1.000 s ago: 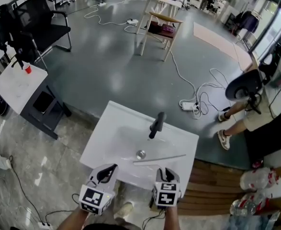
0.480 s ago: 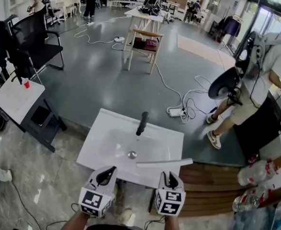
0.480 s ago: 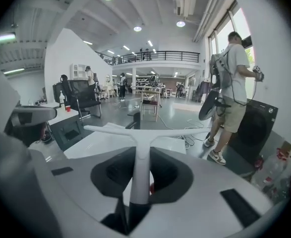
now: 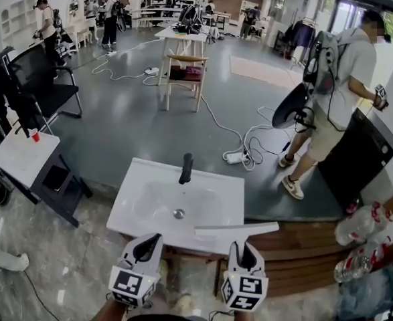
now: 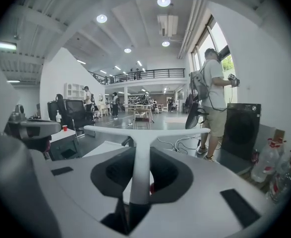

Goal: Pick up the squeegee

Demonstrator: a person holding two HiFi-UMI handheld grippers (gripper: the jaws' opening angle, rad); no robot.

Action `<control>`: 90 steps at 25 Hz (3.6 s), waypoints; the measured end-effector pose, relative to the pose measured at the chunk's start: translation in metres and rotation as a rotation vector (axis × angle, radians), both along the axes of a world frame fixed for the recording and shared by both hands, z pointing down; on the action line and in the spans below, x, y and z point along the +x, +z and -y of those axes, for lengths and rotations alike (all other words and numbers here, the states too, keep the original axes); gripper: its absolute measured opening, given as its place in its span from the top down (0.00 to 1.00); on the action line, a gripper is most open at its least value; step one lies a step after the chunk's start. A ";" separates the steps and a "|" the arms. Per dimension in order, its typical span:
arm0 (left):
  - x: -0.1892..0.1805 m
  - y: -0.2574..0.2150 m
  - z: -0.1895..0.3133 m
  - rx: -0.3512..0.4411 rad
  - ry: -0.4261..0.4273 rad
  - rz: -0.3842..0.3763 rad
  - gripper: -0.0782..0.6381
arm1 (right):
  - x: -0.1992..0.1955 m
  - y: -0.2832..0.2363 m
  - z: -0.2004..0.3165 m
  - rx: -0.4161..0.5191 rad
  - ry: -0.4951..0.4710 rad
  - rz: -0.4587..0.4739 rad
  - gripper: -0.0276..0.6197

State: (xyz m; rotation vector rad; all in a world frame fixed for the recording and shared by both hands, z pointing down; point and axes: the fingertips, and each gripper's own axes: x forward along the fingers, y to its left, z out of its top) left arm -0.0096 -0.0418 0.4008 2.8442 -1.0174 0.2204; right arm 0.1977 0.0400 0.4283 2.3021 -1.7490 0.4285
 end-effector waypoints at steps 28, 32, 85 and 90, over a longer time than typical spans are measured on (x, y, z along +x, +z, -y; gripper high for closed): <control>0.009 -0.015 -0.064 0.055 0.030 -0.007 0.89 | 0.003 -0.012 -0.083 0.051 0.026 -0.004 0.84; 0.010 -0.015 -0.064 0.054 0.031 -0.012 0.89 | 0.002 -0.012 -0.083 0.052 0.020 -0.005 0.84; 0.017 -0.001 -0.045 0.020 0.021 0.000 0.89 | 0.011 -0.003 -0.061 0.045 0.011 0.013 0.84; 0.015 0.003 -0.033 0.013 0.019 0.012 0.89 | 0.012 0.001 -0.049 0.038 0.017 0.037 0.84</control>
